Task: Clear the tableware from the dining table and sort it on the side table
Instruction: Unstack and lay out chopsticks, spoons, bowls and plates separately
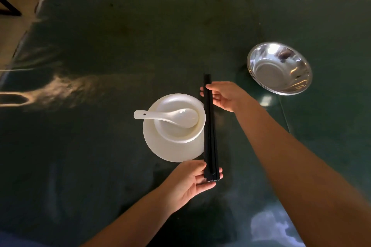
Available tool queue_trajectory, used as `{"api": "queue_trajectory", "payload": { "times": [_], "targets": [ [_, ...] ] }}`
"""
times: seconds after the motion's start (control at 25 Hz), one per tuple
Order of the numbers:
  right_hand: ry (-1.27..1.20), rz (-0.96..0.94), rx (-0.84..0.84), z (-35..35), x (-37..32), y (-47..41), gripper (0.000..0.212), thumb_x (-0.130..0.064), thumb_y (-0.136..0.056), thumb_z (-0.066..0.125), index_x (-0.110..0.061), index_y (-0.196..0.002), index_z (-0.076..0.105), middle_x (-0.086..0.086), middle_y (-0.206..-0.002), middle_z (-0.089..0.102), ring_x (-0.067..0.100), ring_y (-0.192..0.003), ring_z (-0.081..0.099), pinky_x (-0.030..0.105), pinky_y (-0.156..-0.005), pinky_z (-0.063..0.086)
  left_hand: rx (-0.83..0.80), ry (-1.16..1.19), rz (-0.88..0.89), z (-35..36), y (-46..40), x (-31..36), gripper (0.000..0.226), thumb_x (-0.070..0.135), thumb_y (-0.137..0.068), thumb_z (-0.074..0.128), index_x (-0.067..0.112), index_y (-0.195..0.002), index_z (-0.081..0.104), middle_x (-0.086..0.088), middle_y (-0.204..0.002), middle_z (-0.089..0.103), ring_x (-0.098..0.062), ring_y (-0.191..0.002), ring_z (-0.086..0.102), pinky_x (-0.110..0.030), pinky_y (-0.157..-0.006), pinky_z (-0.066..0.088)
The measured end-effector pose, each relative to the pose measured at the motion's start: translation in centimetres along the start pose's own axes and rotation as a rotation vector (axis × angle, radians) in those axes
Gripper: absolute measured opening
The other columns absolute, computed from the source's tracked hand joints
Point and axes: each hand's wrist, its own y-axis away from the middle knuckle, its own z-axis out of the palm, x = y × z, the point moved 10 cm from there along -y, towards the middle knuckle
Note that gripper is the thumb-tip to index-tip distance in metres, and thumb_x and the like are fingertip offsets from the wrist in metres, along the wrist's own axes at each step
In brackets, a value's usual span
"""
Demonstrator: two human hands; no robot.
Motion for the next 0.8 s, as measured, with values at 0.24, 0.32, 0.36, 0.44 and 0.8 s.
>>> {"api": "queue_trajectory", "payload": {
  "times": [0.24, 0.32, 0.36, 0.44, 0.8],
  "targets": [
    [0.003, -0.154, 0.032, -2.4, -6.6, 3.2, 0.008, 0.003, -0.086, 0.055, -0.003, -0.086, 0.06, 0.006, -0.064, 0.073, 0.015, -0.061, 0.072, 0.022, -0.052, 0.056, -0.104, -0.084, 0.06, 2.9, 2.2, 3.2, 0.027, 0.007, -0.096, 0.04, -0.005, -0.116, 0.055, -0.021, -0.112, 0.067, -0.028, -0.102, 0.066, -0.035, -0.086, 0.054],
    [-0.003, -0.202, -0.005, -0.8, -9.5, 4.4, 0.009, 0.001, -0.086, 0.056, -0.006, -0.084, 0.06, 0.003, -0.062, 0.073, 0.014, -0.061, 0.072, 0.021, -0.053, 0.056, -0.15, -0.111, 0.107, 3.2, 3.6, 5.3, 0.026, 0.01, -0.095, 0.044, -0.003, -0.114, 0.056, -0.018, -0.11, 0.069, -0.027, -0.102, 0.067, -0.035, -0.087, 0.055],
    [-0.013, -0.225, -0.031, 0.7, -10.8, 4.8, 0.009, 0.001, -0.087, 0.056, -0.006, -0.083, 0.06, 0.003, -0.061, 0.073, 0.013, -0.06, 0.071, 0.021, -0.054, 0.057, -0.163, -0.125, 0.134, 3.0, 4.5, 6.6, 0.026, 0.011, -0.095, 0.045, -0.002, -0.114, 0.057, -0.017, -0.108, 0.07, -0.026, -0.102, 0.067, -0.034, -0.086, 0.055],
    [-0.008, -0.256, -0.093, 4.5, -13.1, 5.1, 0.009, 0.0, -0.087, 0.055, -0.007, -0.083, 0.059, 0.002, -0.06, 0.073, 0.012, -0.058, 0.071, 0.021, -0.055, 0.057, -0.143, -0.121, 0.184, 1.2, 6.1, 9.1, 0.025, 0.012, -0.093, 0.048, 0.0, -0.112, 0.059, -0.016, -0.105, 0.071, -0.025, -0.1, 0.068, -0.033, -0.082, 0.057],
    [0.124, -0.175, -0.293, 28.5, -12.0, -0.8, 0.01, 0.003, -0.087, 0.055, -0.006, -0.083, 0.054, 0.009, -0.076, 0.065, 0.017, -0.067, 0.066, 0.028, -0.067, 0.056, 0.255, -0.077, 0.381, -18.7, 12.6, 18.3, 0.019, 0.006, -0.09, 0.049, 0.004, -0.089, 0.068, -0.009, -0.085, 0.076, -0.019, -0.077, 0.073, -0.024, -0.068, 0.059]
  ]
}}
